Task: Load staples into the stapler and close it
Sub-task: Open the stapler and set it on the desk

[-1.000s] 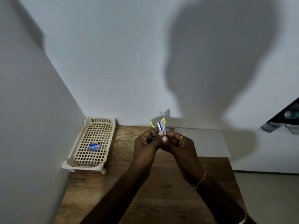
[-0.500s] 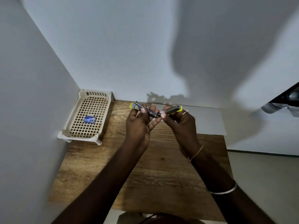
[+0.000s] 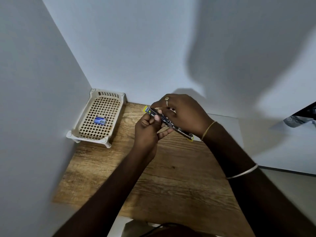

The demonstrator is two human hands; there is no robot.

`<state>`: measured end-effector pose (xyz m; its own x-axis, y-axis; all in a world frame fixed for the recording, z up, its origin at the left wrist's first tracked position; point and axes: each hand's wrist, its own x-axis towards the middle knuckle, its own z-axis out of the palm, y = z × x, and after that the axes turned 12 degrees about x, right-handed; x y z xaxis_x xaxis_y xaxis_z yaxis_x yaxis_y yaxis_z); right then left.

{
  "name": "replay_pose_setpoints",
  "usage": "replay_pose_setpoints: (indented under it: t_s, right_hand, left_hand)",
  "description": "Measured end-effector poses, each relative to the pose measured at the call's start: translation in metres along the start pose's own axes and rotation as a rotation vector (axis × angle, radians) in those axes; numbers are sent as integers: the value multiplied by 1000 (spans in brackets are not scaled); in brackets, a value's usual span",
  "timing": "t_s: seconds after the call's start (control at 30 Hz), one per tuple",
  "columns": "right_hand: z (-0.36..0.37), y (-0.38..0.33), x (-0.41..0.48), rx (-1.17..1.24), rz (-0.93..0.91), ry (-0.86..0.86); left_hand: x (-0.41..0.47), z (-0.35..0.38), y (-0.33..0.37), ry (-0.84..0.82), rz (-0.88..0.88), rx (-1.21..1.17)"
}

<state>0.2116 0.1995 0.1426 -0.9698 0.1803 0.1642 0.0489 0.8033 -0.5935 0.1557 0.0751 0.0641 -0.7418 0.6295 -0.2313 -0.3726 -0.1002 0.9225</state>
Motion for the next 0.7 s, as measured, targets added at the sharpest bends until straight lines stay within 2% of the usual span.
replay_pose_setpoints:
  t_s: [0.17,0.37,0.7]
  right_hand:
    - [5,0,3,-129,-37,2]
    - [8,-2,10,-102,-58,-6]
    - [9,9,10,-2,-34,-216]
  left_hand:
    - [0,-9,3,4,-10,-2]
    - [2,-13,3,-3,-23,19]
    - [5,-17,7,14,-69,54]
